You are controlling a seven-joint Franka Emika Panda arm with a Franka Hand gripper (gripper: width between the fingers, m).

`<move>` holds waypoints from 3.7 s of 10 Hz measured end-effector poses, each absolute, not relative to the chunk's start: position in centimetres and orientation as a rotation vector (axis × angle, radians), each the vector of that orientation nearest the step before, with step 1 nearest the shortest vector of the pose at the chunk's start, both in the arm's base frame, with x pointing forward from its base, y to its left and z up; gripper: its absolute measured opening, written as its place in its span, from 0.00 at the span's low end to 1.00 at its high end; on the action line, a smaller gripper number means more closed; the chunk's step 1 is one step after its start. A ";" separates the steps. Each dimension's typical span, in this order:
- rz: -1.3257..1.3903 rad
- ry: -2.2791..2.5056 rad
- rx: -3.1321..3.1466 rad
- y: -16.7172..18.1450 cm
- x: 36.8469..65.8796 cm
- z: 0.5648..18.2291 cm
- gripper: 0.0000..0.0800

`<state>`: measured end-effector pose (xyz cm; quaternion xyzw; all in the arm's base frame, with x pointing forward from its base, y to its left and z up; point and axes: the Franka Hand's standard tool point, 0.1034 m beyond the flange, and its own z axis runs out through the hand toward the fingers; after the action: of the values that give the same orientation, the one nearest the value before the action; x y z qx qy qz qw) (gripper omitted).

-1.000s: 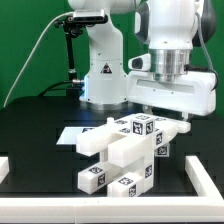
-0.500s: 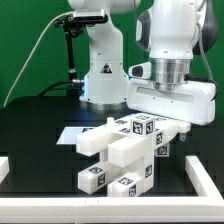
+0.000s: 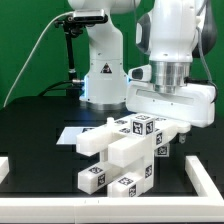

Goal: Assemble chair

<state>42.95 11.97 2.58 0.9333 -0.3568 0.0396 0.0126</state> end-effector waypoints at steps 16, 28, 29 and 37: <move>0.121 -1.094 2.896 11.5 43.3 1.0 0.35; -0.082 -1.049 3.041 9.7 44.3 14.5 0.36; -0.028 -0.943 3.095 8.1 46.3 15.8 0.36; 0.051 -0.788 3.124 4.4 51.2 15.6 0.36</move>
Offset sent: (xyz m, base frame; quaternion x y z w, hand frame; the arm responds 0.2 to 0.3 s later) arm 0.0103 0.0018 -0.0114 0.0099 0.0101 0.0003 0.9999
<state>51.20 4.42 15.60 0.9687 -0.2444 0.0158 -0.0406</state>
